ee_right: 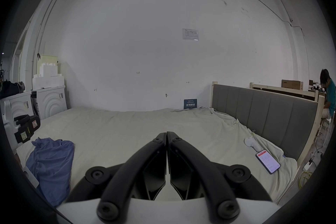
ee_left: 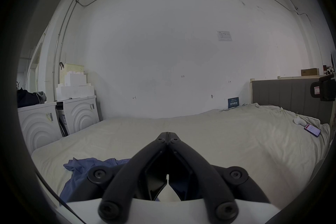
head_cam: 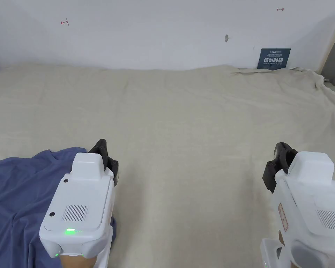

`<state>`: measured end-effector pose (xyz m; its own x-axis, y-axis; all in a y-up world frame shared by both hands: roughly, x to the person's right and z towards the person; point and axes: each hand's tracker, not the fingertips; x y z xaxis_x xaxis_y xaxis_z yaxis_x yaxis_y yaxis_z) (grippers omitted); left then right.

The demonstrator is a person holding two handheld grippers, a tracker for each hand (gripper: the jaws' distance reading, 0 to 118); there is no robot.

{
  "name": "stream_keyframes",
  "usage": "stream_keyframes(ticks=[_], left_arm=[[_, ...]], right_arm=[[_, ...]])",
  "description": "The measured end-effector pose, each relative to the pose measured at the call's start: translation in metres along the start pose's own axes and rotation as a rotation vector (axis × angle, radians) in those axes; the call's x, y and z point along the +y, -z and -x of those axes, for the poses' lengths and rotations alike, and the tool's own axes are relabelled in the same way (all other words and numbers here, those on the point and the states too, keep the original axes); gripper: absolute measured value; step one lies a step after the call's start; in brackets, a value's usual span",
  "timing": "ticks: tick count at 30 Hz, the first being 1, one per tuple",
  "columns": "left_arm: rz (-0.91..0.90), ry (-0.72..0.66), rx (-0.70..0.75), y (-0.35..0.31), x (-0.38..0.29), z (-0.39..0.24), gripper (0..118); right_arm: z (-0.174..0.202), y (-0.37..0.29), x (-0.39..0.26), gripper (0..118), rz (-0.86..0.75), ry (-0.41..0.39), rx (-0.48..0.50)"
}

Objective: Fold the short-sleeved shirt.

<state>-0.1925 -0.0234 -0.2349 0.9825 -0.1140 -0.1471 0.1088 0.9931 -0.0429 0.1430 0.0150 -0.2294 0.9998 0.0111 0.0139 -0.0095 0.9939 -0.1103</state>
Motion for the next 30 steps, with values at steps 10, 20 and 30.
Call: stream_keyframes(ticks=[10,20,30], left_arm=[[-0.004,0.013,-0.010,0.001,0.001,0.000,0],[-0.004,0.005,-0.010,0.001,0.002,0.001,0],[-0.005,-0.013,0.020,0.001,0.003,0.013,0]], right_arm=[[-0.001,0.000,0.001,0,-0.001,-0.004,-0.002],[-0.001,0.001,0.001,0,-0.001,-0.002,0.002],[0.006,0.004,0.004,0,-0.007,-0.008,0.021]])
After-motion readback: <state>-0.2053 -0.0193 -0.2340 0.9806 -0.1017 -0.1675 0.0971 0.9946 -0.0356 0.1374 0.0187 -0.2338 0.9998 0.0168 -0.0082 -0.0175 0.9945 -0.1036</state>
